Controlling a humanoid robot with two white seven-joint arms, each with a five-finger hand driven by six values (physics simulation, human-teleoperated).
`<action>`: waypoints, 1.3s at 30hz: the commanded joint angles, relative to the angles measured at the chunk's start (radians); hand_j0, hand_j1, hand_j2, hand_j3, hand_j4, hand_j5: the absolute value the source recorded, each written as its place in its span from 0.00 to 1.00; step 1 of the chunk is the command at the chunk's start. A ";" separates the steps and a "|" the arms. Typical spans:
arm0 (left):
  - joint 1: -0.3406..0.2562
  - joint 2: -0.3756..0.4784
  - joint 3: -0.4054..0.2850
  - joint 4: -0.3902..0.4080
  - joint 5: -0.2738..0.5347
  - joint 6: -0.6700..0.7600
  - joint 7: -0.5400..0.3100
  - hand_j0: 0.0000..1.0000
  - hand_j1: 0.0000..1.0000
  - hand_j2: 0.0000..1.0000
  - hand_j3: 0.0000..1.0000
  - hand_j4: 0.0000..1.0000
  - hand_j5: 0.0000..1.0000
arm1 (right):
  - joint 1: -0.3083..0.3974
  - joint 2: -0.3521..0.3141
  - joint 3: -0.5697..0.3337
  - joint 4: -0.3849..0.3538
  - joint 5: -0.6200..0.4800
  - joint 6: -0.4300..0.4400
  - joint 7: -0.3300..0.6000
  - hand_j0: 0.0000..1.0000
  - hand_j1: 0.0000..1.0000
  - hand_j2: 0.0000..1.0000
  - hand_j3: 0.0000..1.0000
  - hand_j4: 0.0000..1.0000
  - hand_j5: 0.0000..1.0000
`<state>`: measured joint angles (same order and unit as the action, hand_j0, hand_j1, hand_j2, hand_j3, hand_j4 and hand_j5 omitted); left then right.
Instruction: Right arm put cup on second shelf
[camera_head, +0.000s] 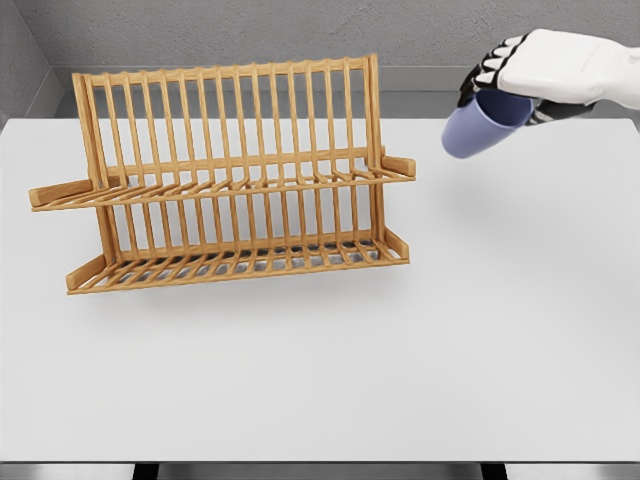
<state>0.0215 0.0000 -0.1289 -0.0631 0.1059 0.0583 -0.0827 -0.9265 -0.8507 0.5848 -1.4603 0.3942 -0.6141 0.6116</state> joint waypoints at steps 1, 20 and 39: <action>0.000 0.000 0.000 0.000 0.000 0.000 0.000 1.00 1.00 1.00 1.00 1.00 1.00 | 0.000 -0.005 -0.022 -0.035 -0.005 0.003 -0.001 0.70 0.70 0.70 0.70 0.70 0.70; 0.000 0.000 0.000 0.000 0.000 0.000 0.000 1.00 1.00 1.00 1.00 1.00 1.00 | 0.000 0.005 -0.045 -0.161 -0.008 0.003 -0.001 0.70 0.70 0.70 0.70 0.70 0.70; 0.000 0.000 0.000 0.000 0.000 0.000 0.000 1.00 1.00 1.00 1.00 1.00 1.00 | -0.017 0.032 -0.046 -0.241 -0.006 0.003 -0.001 0.70 0.70 0.70 0.70 0.70 0.70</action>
<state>0.0215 0.0000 -0.1288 -0.0631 0.1059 0.0583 -0.0827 -0.9434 -0.8239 0.5395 -1.6832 0.3925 -0.6139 0.6116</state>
